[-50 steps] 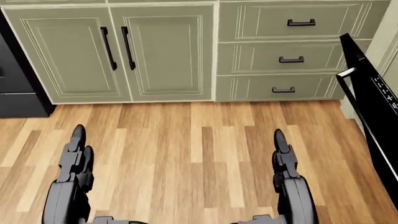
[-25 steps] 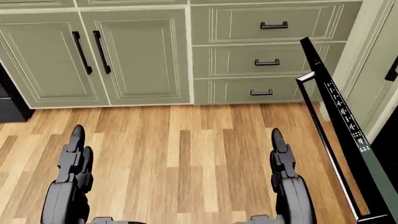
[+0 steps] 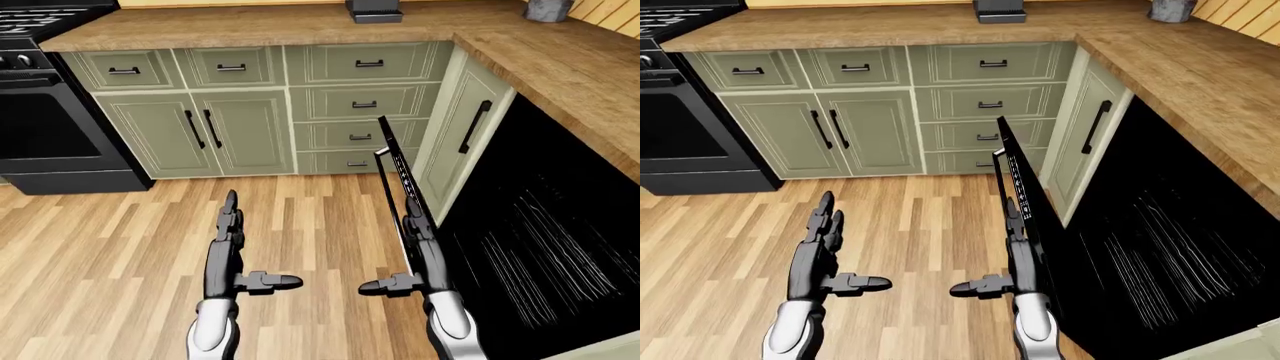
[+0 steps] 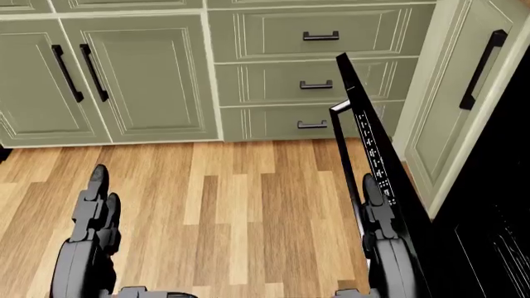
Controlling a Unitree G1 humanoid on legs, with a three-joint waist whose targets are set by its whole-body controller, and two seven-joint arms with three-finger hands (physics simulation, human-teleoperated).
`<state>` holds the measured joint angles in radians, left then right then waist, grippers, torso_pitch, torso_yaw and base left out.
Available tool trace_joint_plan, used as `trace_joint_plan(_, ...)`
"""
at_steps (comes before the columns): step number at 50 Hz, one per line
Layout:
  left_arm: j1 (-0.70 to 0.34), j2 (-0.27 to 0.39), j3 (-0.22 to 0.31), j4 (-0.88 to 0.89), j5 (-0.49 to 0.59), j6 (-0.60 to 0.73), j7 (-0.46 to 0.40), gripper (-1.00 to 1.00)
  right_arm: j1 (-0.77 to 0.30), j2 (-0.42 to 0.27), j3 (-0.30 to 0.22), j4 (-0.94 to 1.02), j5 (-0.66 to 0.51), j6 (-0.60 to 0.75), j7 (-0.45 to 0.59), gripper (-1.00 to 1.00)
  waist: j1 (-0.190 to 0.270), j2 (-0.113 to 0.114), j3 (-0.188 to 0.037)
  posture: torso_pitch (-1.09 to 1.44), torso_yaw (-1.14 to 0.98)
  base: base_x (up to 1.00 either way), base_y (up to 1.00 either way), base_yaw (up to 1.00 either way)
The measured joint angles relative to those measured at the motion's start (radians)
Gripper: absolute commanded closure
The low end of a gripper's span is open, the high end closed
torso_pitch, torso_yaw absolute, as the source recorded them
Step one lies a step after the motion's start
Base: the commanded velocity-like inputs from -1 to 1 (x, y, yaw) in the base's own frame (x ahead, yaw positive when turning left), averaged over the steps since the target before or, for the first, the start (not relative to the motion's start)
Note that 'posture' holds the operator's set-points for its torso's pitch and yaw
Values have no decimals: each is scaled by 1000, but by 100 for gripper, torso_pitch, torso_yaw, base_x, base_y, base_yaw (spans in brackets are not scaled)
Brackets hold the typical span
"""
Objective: Close the dishwasher door
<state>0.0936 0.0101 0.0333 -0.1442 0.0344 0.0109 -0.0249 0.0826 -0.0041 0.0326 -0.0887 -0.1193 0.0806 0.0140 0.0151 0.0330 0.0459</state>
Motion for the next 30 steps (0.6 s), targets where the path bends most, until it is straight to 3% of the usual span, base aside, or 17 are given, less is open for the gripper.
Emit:
trace_joint_plan(3, -3, 0, 0, 0, -3, 3, -2, -100, -2, -1, -4, -5, 0, -3, -1, -100, 0, 32, -3, 0, 0, 0, -38, 0)
trace_joint_plan(5, -4, 7, 8, 8, -3, 5, -1, -100, -4, 7, 3, 2, -1, -3, -2, -100, 13, 16, -1, 0, 0, 0, -38, 0)
trace_joint_plan(8, 8, 7, 19, 22, -3, 16, 3, -100, 5, 9, 20, 9, -2, 11, 5, -100, 14, 25, -14, 0, 0, 0, -25, 0)
trace_joint_plan(9, 7, 7, 18, 19, -3, 18, 4, -100, 6, 8, 20, -1, -3, 14, 5, -100, 9, 16, -18, 0, 0, 0, 0, 0)
trace_joint_plan(12, -5, 7, 15, -4, -3, 8, 4, -100, -4, 8, 17, -43, -6, 13, 3, -100, 12, -48, -9, 0, 0, 0, 0, 0)
trace_joint_plan(13, -9, 2, 12, -8, -3, 2, 3, -100, -7, 4, 16, -51, -8, 10, 1, -100, 13, -60, -9, 0, 0, 0, 0, 0)
trace_joint_plan(15, -9, -7, -11, 10, -4, 0, -3, -100, 19, -2, 4, -88, -15, 34, -6, -100, 8, -41, -2, 0, 0, 0, 0, 0)
trace_joint_plan(18, 1, -3, -10, 24, -4, 11, -10, -100, 71, 3, 25, -218, -31, 112, -13, -100, -4, -18, -6, 0, 0, 0, 0, 0)
trace_joint_plan(24, -18, 6, 19, 19, -7, 11, 0, -100, 68, 3, 31, -277, -31, 139, -13, -100, -9, -29, -29, 0, 0, 0, 0, 0)
trace_joint_plan(30, -39, 15, 43, 22, -22, 29, 1, -100, 1, 21, 54, -315, -51, 233, -48, -100, -17, -31, -34, 0, 0, 0, 0, 0)
